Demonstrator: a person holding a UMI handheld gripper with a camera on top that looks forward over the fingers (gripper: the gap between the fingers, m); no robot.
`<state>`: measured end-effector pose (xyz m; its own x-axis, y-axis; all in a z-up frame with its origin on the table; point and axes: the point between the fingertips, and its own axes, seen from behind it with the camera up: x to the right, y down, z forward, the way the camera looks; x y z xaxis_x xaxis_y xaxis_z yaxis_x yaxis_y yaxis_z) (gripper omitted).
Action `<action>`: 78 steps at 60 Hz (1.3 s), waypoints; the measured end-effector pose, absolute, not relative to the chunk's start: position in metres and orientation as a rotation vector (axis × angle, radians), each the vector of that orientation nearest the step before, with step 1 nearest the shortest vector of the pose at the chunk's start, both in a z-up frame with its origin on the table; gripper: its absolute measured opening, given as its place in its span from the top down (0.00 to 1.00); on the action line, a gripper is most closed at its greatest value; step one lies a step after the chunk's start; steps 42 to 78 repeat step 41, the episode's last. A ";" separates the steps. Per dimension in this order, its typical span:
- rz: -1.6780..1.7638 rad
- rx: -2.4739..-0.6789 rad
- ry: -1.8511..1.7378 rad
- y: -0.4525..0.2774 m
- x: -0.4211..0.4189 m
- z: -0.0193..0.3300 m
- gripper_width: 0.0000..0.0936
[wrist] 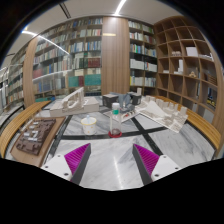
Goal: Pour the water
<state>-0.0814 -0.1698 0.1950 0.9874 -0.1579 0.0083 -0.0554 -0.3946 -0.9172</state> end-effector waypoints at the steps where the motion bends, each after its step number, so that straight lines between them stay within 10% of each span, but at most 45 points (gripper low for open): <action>1: -0.109 -1.976 0.151 -0.178 -0.084 0.198 0.08; 26: -0.123 -1.928 0.165 -0.309 -0.108 0.251 0.08; 78: -0.185 -1.892 0.103 -0.320 -0.111 0.261 0.08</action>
